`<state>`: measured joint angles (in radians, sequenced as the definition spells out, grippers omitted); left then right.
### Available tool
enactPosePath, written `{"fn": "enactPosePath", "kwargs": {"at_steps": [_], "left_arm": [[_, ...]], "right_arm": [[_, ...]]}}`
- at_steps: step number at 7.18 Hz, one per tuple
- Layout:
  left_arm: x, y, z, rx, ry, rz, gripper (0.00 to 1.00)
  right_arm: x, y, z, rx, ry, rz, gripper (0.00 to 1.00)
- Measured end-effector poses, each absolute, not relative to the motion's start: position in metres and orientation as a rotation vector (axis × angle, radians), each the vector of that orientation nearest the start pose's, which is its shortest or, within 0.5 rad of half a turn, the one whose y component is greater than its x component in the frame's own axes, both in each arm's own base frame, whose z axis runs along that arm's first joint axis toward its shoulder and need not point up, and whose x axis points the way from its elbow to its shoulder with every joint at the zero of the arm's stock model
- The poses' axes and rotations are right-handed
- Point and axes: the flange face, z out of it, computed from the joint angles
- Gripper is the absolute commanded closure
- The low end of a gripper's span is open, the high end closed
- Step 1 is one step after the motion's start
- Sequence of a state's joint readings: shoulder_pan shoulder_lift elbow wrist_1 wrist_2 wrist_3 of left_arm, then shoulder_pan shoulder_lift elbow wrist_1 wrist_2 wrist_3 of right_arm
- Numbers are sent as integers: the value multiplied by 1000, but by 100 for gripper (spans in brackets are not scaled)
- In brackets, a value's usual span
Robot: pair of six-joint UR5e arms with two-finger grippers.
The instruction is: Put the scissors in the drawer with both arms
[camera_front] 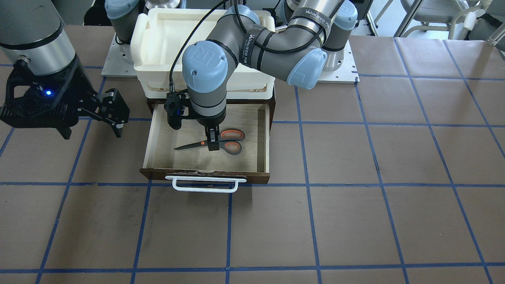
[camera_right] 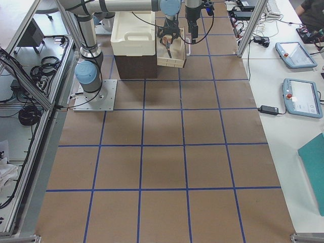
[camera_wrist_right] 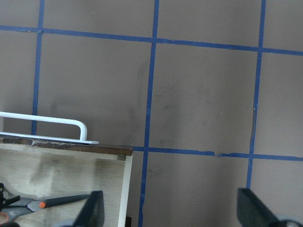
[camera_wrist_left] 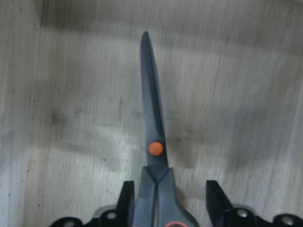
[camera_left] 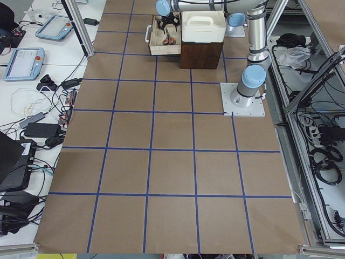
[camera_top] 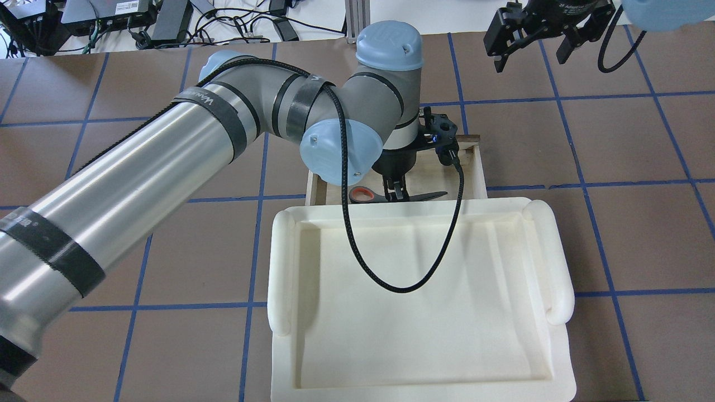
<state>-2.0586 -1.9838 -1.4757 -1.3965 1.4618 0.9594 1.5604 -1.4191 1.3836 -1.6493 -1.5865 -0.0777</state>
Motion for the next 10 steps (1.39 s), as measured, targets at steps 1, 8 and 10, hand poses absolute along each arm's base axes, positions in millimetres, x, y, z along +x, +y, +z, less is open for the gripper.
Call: {"fn": "enactPosePath", "kwargs": {"at_steps": [1, 8, 10], "left_arm": [[-421, -486, 321, 2157, 2464, 175, 0], [-324, -526, 445, 1460, 2792, -164, 0], [-265, -522, 479, 1071, 2922, -163, 0]], "right_arm": [[129, -568, 508, -82, 3147, -171, 0], [144, -561, 498, 68, 3141, -87, 0], [141, -558, 502, 77, 3146, -94, 0]]}}
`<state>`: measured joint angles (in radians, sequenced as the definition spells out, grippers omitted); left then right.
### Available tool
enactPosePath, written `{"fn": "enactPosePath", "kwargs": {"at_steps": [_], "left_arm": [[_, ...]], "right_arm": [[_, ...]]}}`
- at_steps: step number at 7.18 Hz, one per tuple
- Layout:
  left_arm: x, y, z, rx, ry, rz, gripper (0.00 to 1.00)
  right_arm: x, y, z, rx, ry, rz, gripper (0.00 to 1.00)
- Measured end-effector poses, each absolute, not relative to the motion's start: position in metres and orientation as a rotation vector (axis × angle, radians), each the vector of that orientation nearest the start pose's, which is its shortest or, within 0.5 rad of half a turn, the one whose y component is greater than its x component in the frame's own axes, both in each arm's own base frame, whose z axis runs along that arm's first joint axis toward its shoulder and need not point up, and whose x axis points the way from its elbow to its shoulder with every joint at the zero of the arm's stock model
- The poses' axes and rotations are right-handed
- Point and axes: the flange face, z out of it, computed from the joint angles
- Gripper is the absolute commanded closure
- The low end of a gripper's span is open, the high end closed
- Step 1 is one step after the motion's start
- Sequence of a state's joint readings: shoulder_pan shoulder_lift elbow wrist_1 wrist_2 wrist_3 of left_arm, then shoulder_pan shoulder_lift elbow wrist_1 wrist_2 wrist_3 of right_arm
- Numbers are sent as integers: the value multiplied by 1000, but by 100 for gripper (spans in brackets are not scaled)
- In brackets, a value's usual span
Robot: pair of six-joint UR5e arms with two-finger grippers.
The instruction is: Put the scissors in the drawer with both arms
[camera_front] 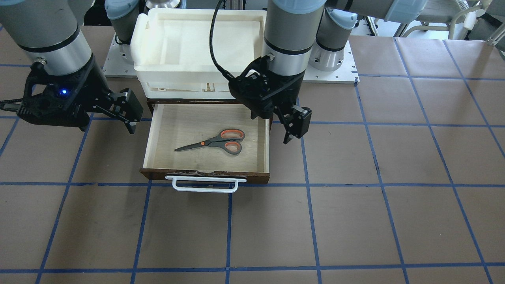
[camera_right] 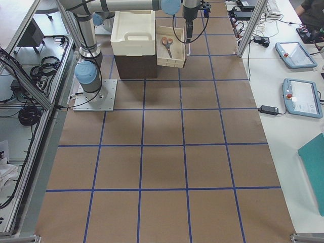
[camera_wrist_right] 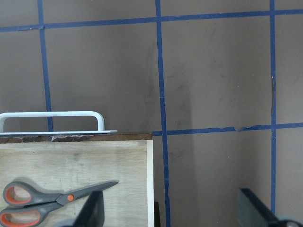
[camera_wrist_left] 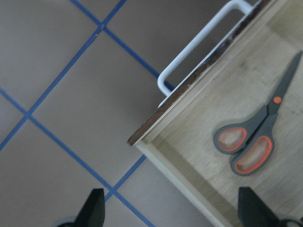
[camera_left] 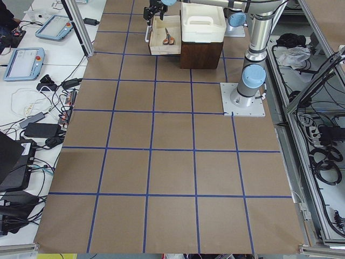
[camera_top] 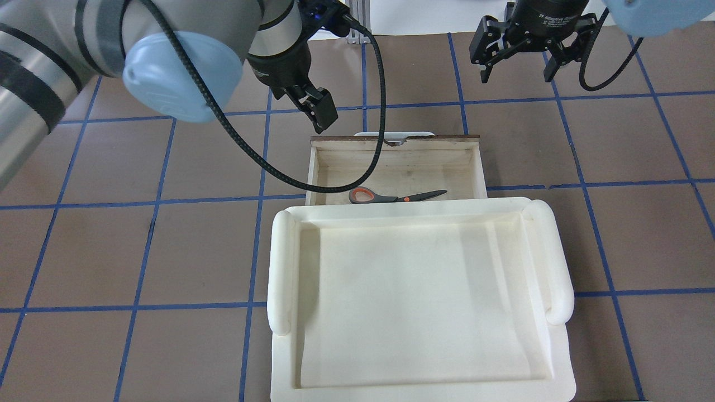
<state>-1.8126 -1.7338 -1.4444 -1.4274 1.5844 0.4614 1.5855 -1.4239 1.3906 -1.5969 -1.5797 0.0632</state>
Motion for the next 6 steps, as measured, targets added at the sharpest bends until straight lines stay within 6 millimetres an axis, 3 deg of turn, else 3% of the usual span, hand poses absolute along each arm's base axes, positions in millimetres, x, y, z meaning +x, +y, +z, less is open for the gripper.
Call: {"fn": "enactPosePath", "kwargs": {"at_steps": [2, 4, 5, 6], "left_arm": [[-195, -504, 518, 810, 2996, -121, 0], [-134, -491, 545, 545, 3045, -177, 0], [-119, -490, 550, 374, 3066, -226, 0], [-112, -491, 550, 256, 3075, -270, 0]], "right_arm": [[136, -549, 504, 87, 3156, -48, 0], [134, -508, 537, 100, 3160, -9, 0], [133, -497, 545, 119, 3161, -4, 0], [134, -498, 537, 144, 3159, 43, 0]]}}
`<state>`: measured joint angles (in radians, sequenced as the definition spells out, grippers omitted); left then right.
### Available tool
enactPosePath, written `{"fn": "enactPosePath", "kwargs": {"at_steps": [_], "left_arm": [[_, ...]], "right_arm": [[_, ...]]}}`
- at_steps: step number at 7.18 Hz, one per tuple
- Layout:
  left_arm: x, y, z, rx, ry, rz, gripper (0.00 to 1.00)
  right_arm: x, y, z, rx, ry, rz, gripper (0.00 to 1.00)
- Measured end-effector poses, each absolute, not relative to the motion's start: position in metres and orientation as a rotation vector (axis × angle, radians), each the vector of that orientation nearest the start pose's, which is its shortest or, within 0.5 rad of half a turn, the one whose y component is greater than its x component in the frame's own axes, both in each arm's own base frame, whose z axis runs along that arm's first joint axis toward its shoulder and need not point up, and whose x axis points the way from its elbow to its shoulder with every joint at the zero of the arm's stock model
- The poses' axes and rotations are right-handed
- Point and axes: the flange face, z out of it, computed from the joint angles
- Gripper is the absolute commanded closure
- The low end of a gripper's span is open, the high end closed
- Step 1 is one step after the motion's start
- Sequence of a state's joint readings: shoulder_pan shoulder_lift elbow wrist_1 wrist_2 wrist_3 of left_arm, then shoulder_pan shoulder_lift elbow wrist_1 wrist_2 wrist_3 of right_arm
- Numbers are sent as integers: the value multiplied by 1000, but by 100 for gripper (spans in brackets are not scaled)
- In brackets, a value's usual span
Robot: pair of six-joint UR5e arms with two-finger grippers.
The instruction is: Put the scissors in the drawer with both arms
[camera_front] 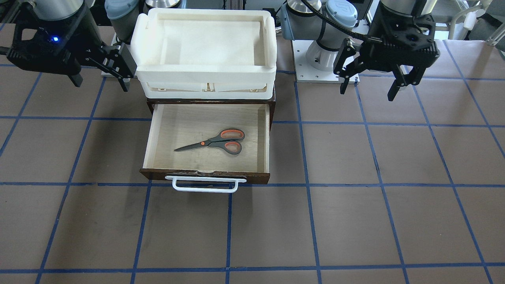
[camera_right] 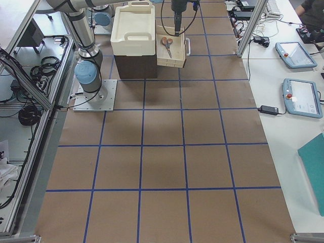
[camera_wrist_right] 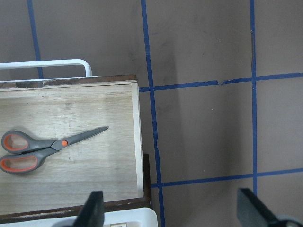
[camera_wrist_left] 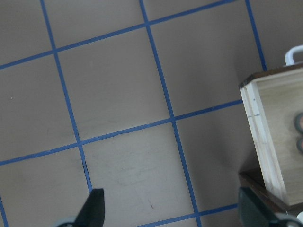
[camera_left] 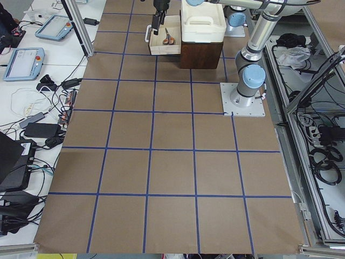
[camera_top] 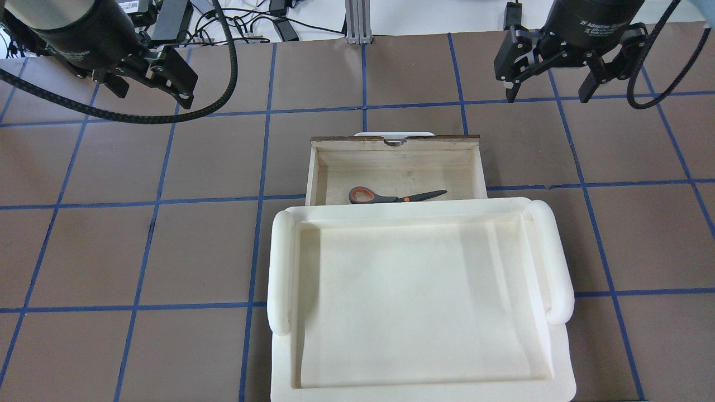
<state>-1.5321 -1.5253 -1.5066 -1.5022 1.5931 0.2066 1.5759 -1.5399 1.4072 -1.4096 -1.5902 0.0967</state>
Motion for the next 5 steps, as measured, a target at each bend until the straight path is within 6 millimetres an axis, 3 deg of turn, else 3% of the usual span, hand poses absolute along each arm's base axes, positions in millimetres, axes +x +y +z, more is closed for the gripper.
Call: {"fn": "enactPosePath", "kwargs": {"at_steps": [1, 3, 5], "left_arm": [[-110, -491, 548, 198, 3078, -295, 0], [-110, -490, 550, 168, 3080, -319, 0], [-111, -490, 549, 168, 3085, -321, 0]], "right_arm": [[137, -499, 535, 171, 3144, 63, 0], [137, -488, 549, 212, 3139, 41, 0], [136, -486, 547, 228, 3135, 59, 0]]}}
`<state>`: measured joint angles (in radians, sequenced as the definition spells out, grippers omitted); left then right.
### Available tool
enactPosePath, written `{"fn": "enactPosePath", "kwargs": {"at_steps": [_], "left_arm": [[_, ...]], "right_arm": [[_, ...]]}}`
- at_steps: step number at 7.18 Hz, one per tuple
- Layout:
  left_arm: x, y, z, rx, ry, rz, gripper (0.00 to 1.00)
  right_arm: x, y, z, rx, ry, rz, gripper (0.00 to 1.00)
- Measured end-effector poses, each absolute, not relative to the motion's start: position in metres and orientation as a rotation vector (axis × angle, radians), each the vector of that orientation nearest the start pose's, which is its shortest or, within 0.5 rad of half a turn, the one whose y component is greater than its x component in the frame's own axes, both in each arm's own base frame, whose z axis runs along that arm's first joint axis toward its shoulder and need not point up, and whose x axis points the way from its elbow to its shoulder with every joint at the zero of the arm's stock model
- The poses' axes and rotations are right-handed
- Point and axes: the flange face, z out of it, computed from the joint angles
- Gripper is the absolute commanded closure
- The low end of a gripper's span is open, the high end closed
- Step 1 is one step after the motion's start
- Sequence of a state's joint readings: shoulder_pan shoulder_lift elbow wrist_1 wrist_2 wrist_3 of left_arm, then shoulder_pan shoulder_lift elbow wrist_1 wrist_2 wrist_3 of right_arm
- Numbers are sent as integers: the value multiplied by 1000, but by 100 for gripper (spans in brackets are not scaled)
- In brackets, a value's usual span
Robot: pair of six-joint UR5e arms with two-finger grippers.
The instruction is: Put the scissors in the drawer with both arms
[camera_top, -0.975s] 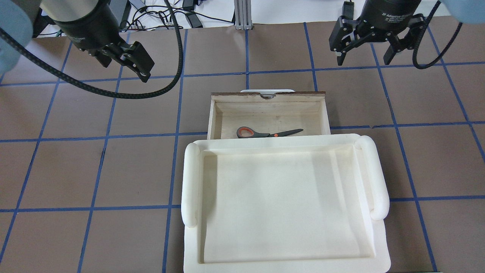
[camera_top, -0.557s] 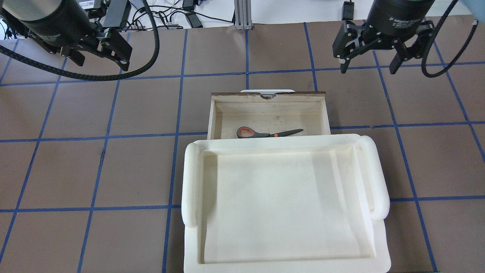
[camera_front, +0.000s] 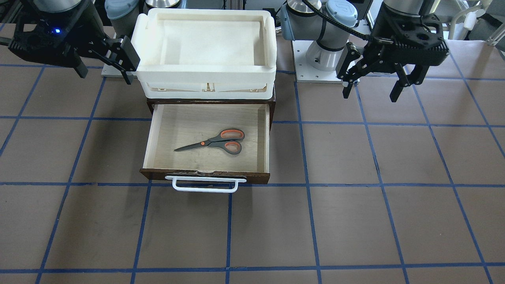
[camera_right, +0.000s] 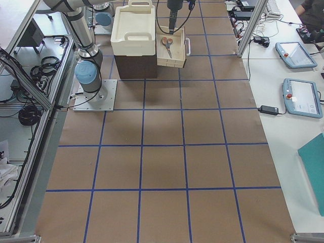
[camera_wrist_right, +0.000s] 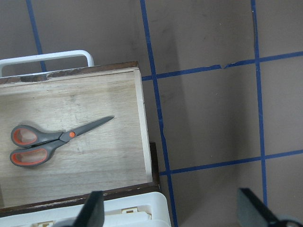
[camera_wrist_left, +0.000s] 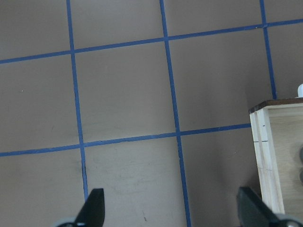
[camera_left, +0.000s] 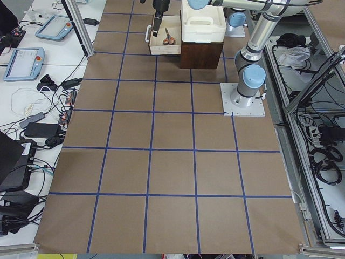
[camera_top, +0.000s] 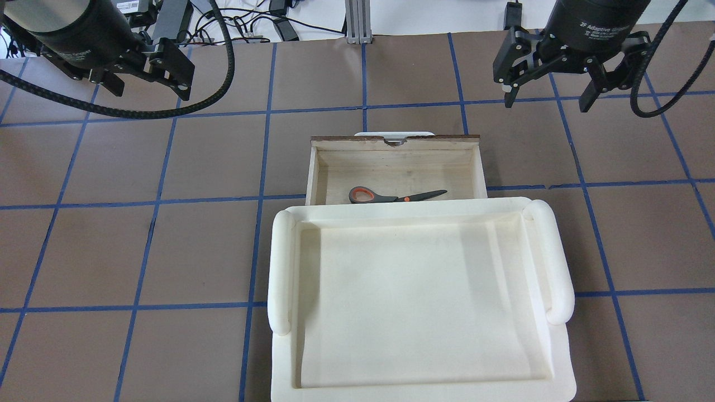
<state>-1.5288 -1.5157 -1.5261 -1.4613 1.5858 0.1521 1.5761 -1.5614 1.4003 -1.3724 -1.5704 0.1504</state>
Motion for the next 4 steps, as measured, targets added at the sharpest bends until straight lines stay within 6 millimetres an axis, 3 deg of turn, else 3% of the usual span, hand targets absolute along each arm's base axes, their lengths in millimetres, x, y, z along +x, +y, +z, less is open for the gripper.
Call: {"fn": "enactPosePath", "kwargs": {"at_steps": [4], "left_arm": [[-113, -491, 547, 181, 3085, -314, 0]], "right_arm": [[134, -498, 527, 225, 3126, 118, 0]]}}
